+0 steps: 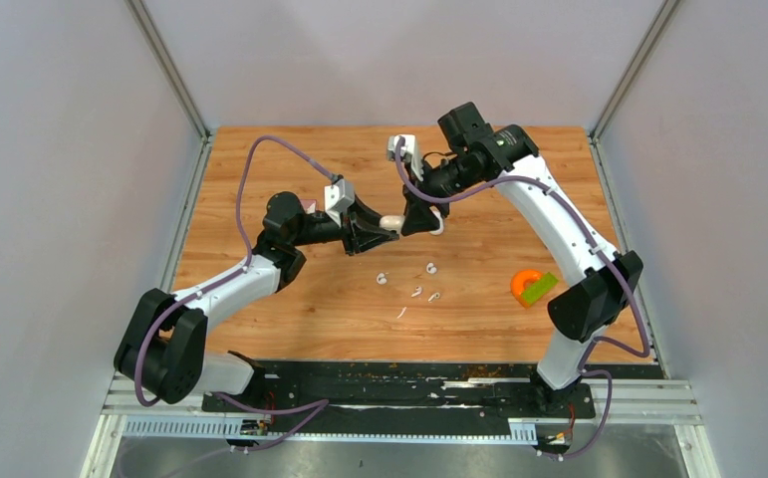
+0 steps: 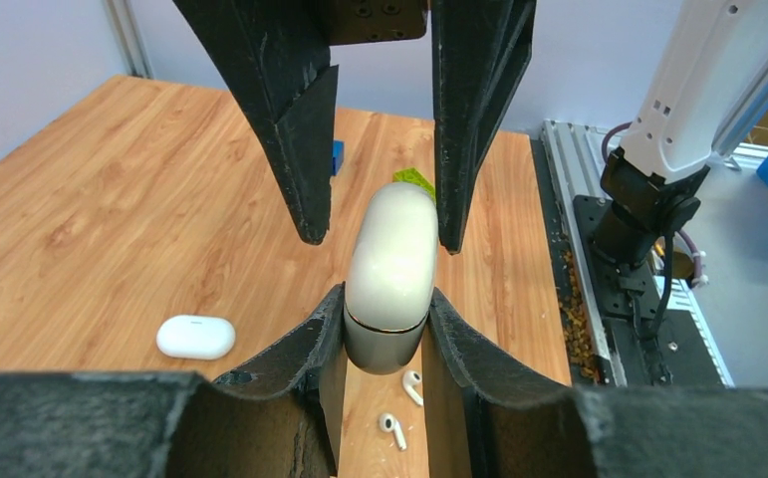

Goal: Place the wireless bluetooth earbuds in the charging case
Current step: Open the charging case at the center of the board, then pick up the earbud from the center of the board.

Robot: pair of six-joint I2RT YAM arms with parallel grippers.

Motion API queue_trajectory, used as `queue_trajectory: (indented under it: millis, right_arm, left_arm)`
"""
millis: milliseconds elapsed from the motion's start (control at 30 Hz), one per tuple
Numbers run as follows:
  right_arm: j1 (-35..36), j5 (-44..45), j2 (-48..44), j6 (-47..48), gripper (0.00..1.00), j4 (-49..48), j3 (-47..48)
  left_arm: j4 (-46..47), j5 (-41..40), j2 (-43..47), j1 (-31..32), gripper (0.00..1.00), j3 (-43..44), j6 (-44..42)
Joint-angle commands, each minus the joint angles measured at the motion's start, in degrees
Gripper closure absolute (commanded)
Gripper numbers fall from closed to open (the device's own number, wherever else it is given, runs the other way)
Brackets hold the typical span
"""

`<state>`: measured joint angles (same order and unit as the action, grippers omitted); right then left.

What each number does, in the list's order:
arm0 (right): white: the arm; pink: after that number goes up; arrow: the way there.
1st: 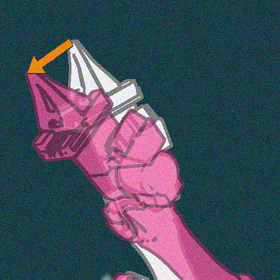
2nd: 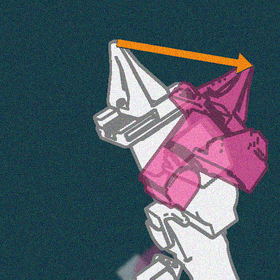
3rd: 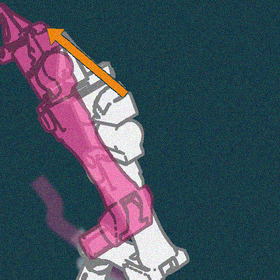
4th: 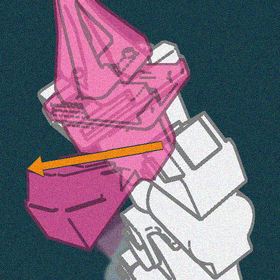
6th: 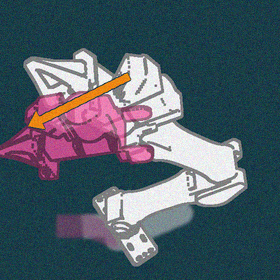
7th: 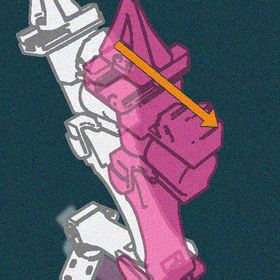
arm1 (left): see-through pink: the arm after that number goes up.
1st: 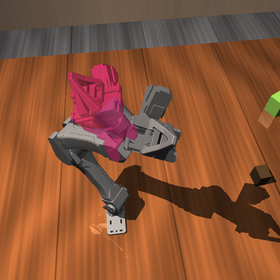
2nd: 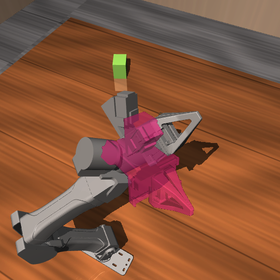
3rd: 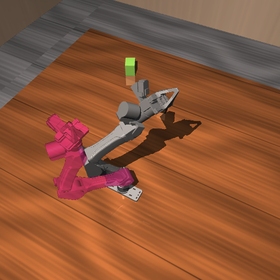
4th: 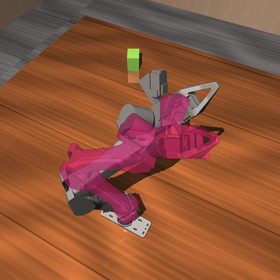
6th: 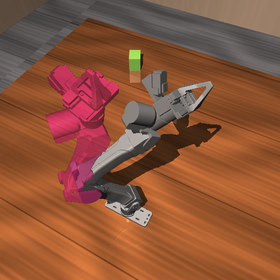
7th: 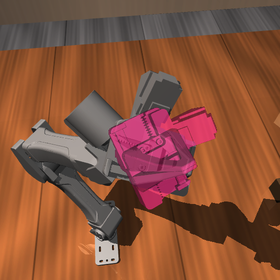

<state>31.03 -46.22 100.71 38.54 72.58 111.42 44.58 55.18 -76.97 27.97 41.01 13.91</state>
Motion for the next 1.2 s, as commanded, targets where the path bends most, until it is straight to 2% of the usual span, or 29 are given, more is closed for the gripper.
queue_trajectory:
  millis: [0,233,567,867,933,1033,1167]
  right_arm:
    - [-1.45,-2.50,0.38,-4.33,0.51,-2.88,2.77]
    - [-2.80,-3.34,0.94,-7.38,0.52,-4.92,5.28]
    - [-3.27,-3.31,-0.14,-8.95,0.52,-6.04,4.15]
    - [-7.20,-9.83,-4.31,-7.81,0.50,-4.64,5.58]
    - [-8.46,-8.46,-6.82,-5.08,0.52,-4.40,2.59]
    - [-9.71,-0.98,-12.72,0.40,0.56,-5.96,-7.33]
    - [-10.07,9.64,-22.96,0.82,0.64,-19.41,-28.58]
  left_arm:
    - [1.22,1.23,0.07,0.02,1.00,1.70,-2.83]
    - [0.73,1.42,0.15,0.12,1.00,1.71,-3.34]
    - [-0.07,0.32,-0.09,0.16,1.00,1.57,-3.06]
    - [0.18,-3.39,-0.55,-0.53,1.00,1.39,1.47]
    - [1.21,-4.10,-0.46,-1.41,1.00,1.47,4.40]
    - [1.82,-5.13,0.38,-3.71,1.00,2.37,10.01]
    - [-1.23,-5.48,2.96,-6.54,1.00,3.43,12.29]
